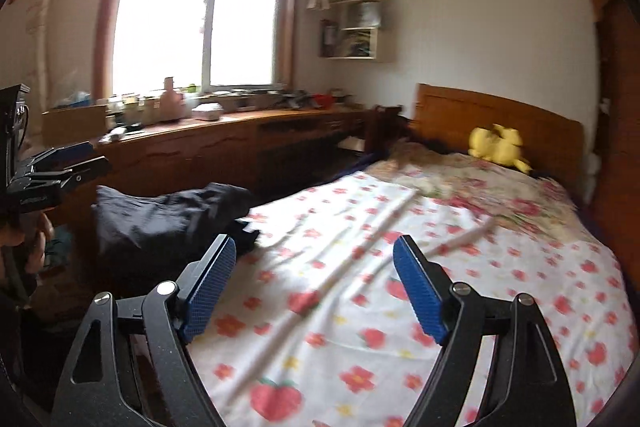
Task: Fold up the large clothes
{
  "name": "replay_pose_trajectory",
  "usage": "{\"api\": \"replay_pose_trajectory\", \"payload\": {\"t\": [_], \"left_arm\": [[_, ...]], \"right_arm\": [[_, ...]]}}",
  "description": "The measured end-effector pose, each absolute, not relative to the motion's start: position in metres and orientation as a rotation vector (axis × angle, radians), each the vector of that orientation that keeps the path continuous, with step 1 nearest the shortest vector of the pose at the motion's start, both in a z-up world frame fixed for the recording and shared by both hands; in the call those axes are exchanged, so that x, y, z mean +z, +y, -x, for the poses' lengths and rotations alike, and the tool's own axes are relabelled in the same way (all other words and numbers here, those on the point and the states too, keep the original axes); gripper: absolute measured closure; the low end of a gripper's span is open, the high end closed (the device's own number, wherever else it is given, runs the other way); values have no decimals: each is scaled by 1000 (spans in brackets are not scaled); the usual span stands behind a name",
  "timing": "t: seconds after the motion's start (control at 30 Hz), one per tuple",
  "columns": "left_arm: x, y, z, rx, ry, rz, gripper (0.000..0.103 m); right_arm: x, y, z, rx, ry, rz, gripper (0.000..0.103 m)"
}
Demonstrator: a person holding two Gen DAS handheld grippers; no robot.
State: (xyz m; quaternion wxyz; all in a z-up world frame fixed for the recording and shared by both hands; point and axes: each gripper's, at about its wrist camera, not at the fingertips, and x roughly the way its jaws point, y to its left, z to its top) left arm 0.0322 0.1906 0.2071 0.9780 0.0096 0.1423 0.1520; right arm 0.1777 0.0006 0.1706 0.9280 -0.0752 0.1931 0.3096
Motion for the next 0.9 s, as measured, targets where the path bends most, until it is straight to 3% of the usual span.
{"api": "replay_pose_trajectory", "payload": {"t": [0.47, 0.9], "left_arm": [[188, 136, -57, 78, 359, 48, 10], [199, 96, -39, -1, 426, -29, 10]], "right_arm": [[134, -144, -114, 332, 419, 14, 21], [118, -211, -69, 145, 406, -48, 21]]}}
